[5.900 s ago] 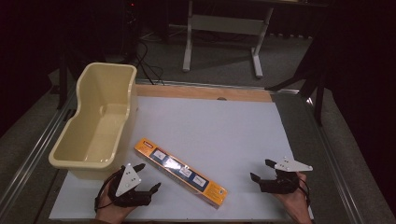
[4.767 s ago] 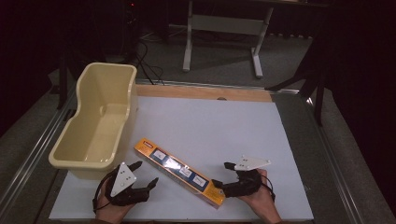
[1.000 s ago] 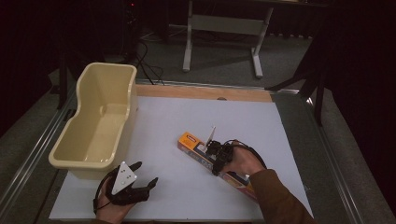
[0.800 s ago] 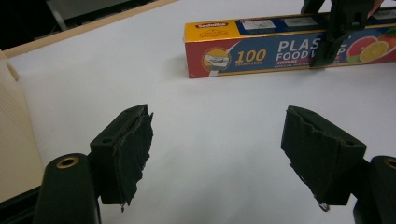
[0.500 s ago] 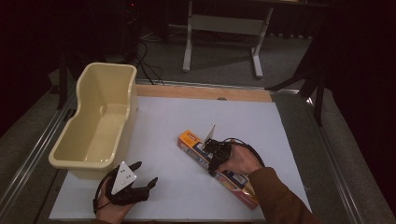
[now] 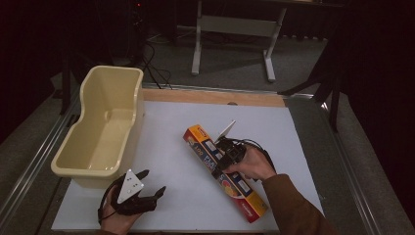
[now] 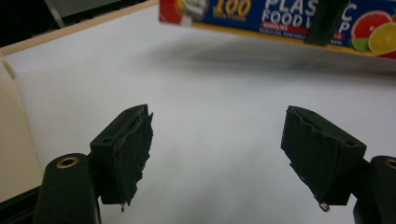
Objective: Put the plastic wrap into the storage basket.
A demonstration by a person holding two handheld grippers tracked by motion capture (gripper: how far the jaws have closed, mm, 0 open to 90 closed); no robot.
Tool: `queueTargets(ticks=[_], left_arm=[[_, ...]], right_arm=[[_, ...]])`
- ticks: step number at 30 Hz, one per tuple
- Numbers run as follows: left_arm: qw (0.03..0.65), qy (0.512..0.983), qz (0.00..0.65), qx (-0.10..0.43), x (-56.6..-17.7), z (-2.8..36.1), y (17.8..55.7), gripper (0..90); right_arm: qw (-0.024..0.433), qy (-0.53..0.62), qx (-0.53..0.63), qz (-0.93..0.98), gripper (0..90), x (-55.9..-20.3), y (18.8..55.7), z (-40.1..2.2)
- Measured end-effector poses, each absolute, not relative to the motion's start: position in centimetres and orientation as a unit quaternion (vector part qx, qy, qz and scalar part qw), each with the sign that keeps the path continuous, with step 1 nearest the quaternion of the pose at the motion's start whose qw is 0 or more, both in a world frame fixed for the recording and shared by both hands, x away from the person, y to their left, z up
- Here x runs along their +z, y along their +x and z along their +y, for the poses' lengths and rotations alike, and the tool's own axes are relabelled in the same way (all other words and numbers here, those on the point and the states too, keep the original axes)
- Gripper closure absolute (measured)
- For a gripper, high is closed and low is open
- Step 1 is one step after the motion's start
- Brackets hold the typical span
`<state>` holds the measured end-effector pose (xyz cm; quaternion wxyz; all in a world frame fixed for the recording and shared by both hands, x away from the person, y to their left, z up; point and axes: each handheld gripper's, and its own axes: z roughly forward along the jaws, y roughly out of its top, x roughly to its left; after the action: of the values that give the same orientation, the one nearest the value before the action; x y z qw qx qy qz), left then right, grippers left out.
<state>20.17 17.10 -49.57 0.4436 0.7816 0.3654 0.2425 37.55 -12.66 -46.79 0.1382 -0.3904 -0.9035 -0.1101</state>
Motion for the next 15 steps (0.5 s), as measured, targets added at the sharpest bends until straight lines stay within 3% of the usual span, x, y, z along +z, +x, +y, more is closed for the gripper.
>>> queueTargets(ticks=[6,9,15], left_arm=[[0.443,0.784,0.364,0.240,-49.6,17.0,20.2,24.3],[0.443,0.783,0.365,0.239,-49.6,17.0,20.2,24.3],[0.443,0.784,0.364,0.238,-49.6,17.0,20.3,23.7]], right_arm=[[0.124,-0.401,-0.161,-0.893,39.7,-45.1,37.8,-12.3],[0.151,-0.405,-0.189,-0.882,39.7,-44.4,38.2,-12.2],[0.163,-0.405,-0.232,-0.869,39.7,-43.0,38.8,-11.2]])
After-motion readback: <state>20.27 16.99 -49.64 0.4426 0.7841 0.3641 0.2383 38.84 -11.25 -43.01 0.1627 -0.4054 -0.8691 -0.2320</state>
